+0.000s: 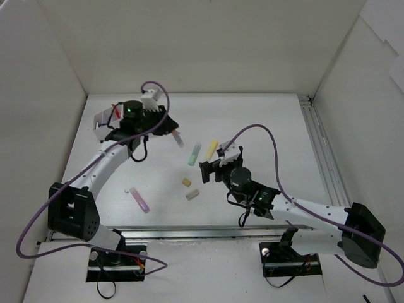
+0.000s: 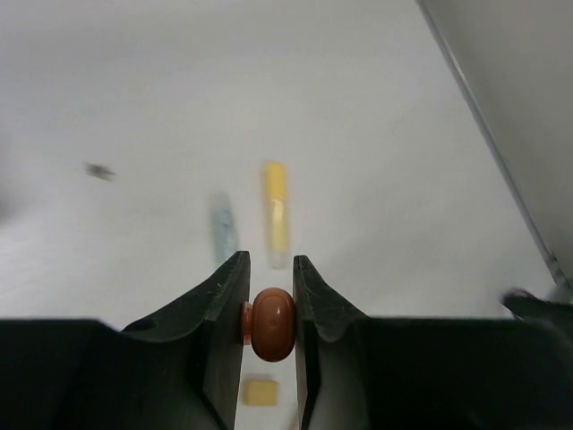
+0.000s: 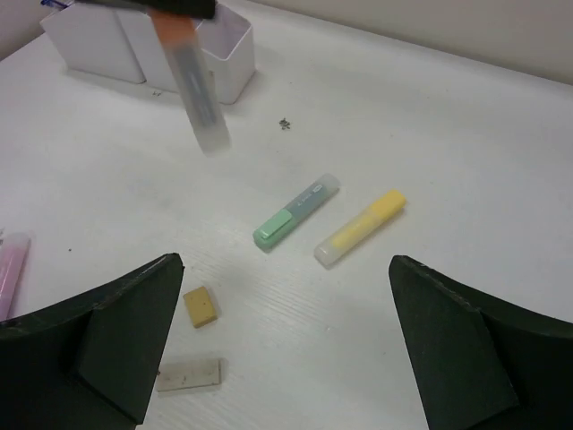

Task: Sort the stationery into containers
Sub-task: Place the pen in the storage box.

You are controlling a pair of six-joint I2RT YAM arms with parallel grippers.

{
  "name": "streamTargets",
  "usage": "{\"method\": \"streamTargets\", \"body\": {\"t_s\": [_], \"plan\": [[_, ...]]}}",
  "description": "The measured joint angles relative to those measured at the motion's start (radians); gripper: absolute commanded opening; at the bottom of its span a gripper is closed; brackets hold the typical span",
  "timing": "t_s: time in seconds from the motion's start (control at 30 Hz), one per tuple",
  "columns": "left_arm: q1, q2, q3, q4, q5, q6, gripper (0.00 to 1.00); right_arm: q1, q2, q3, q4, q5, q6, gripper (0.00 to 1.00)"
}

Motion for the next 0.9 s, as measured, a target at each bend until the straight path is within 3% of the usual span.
{"method": "streamTargets", "body": {"t_s": [0.2,0.47,0.67,0.9], "plan": [[0.235,0.08,0.238,-0.054,-0.132,0.097,0.0,-0.079,-0.093,-0.06,-0.043,0.045,0.036,0.98],[0.321,0.342,0.552,-0.116,-0.252,0.197,0.0,-0.174,-0.109,-0.06,-0.187,0.081,0.073,0.98],[0.341,0.462,0.582,-0.157,-0.375,0.229,0.0,-0.243,-0.1,-0.059,-0.224,0.08,0.089,0.98],[0.357,0.493,0.576,-0.147,-0.373,0.205,0.0,-0.295,-0.021,-0.049,-0.241,0.039,0.114,0.98]]}}
